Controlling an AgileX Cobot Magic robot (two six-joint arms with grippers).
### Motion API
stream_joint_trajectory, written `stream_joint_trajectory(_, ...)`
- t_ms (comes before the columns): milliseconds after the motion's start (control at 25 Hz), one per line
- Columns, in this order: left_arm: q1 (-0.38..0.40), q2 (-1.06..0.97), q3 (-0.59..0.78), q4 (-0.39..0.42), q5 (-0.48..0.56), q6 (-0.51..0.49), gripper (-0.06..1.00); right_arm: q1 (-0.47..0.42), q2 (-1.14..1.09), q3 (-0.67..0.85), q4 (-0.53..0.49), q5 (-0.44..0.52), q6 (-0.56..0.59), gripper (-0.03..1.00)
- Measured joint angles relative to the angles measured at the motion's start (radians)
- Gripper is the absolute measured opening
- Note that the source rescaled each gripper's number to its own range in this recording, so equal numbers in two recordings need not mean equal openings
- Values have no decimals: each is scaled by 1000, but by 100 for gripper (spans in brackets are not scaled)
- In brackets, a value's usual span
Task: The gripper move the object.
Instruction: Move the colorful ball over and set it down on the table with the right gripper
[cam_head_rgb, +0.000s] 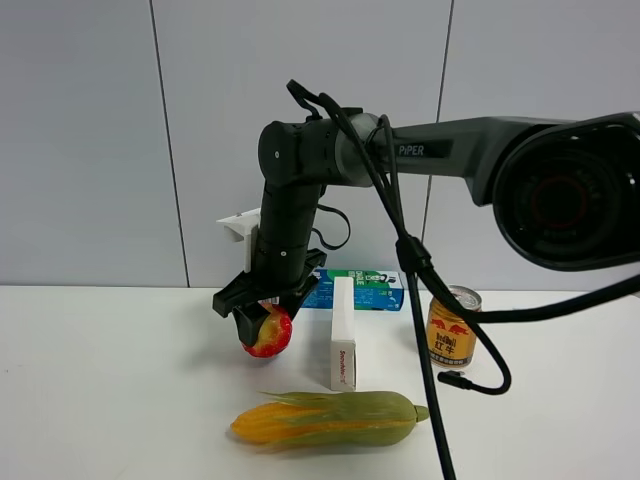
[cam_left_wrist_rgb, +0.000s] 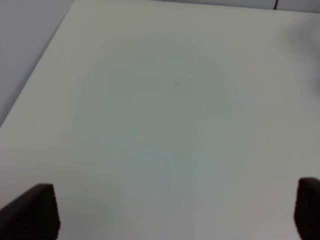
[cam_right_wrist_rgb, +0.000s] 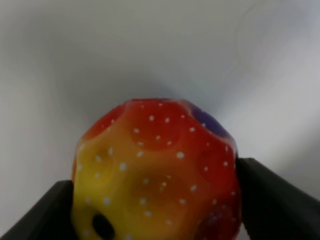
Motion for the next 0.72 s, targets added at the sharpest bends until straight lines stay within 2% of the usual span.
stream_joint_trajectory(160, 0, 0, 0, 0, 0, 0, 100, 0, 0, 0, 7, -19, -46, 0)
stream_joint_trajectory(440, 0, 0, 0, 0, 0, -1, 100, -4, 0, 0, 13, -25, -46, 0)
stream_joint_trajectory(480, 0, 0, 0, 0, 0, -1, 100, -4, 0, 0, 13, -25, -37, 3)
stream_joint_trajectory(560, 0, 0, 0, 0, 0, -1, 100, -5, 0, 0, 13, -26, 5, 26)
stream_joint_trajectory(600, 0, 0, 0, 0, 0, -1, 100, -5, 0, 0, 13, -28, 20, 34)
stream_joint_trajectory(720, 0, 0, 0, 0, 0, -1, 100, -5, 0, 0, 12, -33, 41, 42)
